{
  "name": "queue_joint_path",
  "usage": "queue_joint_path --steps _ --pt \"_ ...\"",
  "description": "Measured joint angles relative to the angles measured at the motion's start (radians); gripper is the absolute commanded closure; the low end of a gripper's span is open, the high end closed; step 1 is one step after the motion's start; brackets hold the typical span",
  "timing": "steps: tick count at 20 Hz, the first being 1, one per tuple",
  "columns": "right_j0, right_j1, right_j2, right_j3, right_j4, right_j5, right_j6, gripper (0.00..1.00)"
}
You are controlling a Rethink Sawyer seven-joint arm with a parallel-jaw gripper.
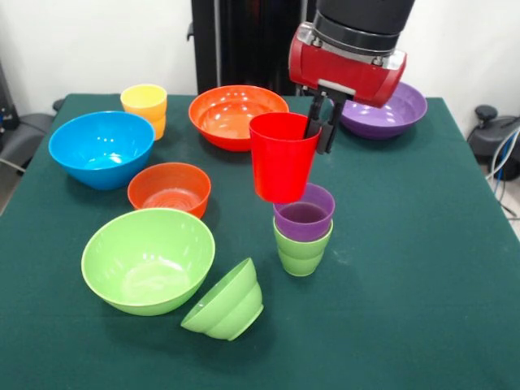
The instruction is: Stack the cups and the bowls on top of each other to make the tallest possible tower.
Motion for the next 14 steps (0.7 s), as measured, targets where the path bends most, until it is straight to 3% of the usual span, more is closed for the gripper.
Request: queue_joint_path --steps 14 --pt "0.047 0.037 -0.012 -0.009 -0.001 0.000 0.000 1.00"
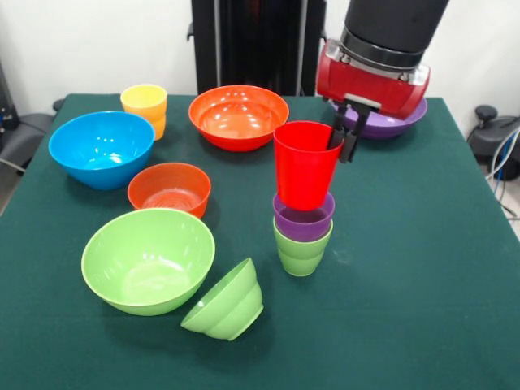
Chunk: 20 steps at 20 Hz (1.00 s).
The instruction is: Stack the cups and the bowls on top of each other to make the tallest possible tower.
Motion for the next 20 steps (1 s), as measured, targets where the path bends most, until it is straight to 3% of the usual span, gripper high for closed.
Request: queue_joint_path --steps 20 --pt "0.032 0.054 -0.007 -0.013 0.000 0.000 0.000 1.00"
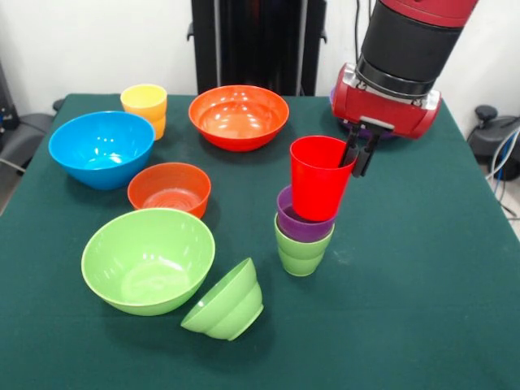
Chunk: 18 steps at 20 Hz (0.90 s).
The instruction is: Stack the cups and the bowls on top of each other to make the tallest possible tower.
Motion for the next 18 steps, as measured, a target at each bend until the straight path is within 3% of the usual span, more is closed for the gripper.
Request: queue_joint_path --steps 18 --pt "-0.002 -0.014 -0.011 0.000 0.000 0.000 0.000 1.00"
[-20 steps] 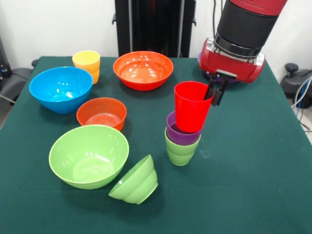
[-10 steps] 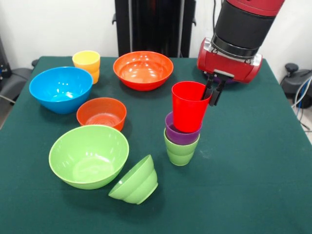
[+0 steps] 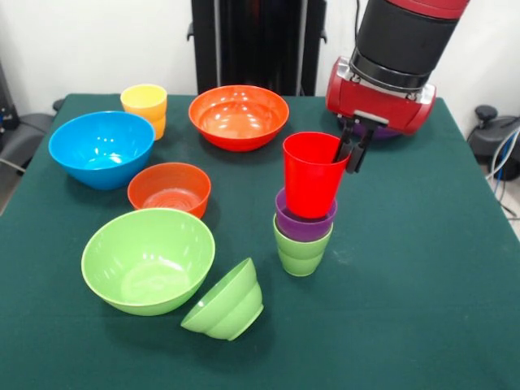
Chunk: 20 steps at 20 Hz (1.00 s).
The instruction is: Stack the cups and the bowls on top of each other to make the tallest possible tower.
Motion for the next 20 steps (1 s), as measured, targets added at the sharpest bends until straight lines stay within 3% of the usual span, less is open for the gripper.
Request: queue_joint_path --steps 9,10,20 --pt "-0.003 -0.014 -0.001 0.000 0.000 0.000 0.000 1.00" --pt "-0.003 -0.016 -0.002 0.000 0.000 -0.005 0.000 0.00" --pt "-0.003 -0.020 -0.013 0.000 0.000 -0.010 0.000 0.00"
